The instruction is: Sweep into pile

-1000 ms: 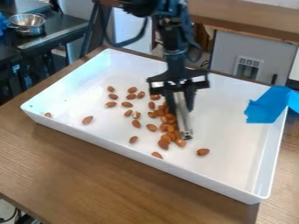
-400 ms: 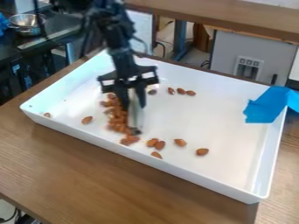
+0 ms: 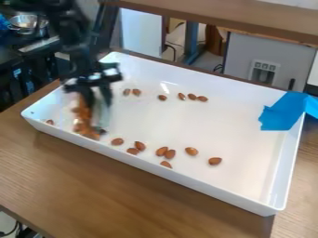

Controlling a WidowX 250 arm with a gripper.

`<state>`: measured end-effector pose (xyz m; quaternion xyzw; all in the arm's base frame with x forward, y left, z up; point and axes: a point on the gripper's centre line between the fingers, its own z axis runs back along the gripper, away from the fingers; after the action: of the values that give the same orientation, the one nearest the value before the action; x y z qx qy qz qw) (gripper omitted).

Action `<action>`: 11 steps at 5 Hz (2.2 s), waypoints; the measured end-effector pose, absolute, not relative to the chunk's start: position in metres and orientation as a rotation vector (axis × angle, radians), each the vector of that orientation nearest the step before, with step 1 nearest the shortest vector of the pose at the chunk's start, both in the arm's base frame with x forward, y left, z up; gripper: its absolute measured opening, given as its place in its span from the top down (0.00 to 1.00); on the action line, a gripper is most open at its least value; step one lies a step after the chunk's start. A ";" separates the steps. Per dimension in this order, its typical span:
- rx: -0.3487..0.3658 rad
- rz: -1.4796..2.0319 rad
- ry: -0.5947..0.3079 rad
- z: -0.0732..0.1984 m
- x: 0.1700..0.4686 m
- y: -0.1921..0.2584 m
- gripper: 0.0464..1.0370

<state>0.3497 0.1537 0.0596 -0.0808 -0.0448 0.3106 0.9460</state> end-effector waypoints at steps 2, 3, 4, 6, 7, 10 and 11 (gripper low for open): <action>-0.303 0.673 -0.062 0.083 0.362 0.134 0.67; -0.349 0.620 -0.076 0.103 0.387 0.090 0.67; -0.362 0.564 -0.087 0.126 0.409 0.041 0.67; -0.323 0.448 -0.089 0.129 0.423 -0.058 0.67; -0.302 0.381 -0.095 0.130 0.421 -0.088 0.67; -0.168 0.260 -0.064 0.071 0.400 -0.125 0.67; -0.159 0.264 -0.054 0.063 0.396 -0.123 0.67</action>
<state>0.3962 -0.1231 0.0629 -0.0790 -0.0268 0.1317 0.9878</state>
